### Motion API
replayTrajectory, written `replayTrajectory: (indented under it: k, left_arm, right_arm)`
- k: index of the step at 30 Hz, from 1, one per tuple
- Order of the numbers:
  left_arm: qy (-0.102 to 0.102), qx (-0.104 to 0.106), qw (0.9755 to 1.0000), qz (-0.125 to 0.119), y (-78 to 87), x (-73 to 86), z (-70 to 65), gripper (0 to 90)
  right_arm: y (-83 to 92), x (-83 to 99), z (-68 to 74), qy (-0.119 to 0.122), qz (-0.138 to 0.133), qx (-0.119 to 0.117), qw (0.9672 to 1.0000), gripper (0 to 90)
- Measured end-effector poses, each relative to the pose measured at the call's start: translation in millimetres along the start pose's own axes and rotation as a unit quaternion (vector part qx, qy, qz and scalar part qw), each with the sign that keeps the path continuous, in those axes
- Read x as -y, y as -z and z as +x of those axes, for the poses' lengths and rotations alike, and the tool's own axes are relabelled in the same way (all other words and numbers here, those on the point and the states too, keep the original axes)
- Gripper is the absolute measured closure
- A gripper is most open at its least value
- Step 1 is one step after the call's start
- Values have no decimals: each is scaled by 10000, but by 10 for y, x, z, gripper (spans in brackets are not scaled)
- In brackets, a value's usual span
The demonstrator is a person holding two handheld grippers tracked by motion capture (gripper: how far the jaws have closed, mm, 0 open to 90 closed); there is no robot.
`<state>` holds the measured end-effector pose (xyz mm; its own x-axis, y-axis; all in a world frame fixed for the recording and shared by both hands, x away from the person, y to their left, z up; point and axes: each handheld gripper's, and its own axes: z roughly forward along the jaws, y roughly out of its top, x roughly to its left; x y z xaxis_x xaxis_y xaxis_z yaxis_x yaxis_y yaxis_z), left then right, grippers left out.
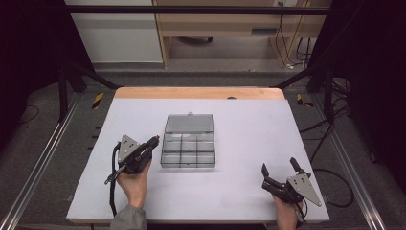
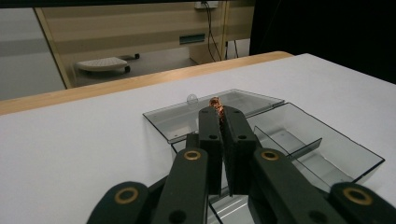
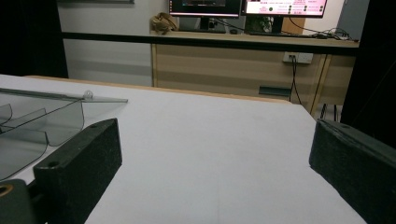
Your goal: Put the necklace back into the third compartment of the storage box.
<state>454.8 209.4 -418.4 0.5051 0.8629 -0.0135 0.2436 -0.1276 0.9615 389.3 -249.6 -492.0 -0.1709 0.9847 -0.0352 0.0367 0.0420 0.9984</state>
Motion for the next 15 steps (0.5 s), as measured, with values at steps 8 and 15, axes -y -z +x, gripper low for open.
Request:
replayTrajectory:
  k: [8, 15]
  left_arm:
    - [32, -40, 10000, 73, -181, -30, -57, 863]
    - [119, -23, 9997, 228, -358, -14, -83, 863]
  right_arm:
    - [0, 0, -1, 1, 0, 1, 10000, 29]
    - [1, 0, -2, -13, -2, 2, 10000, 29]
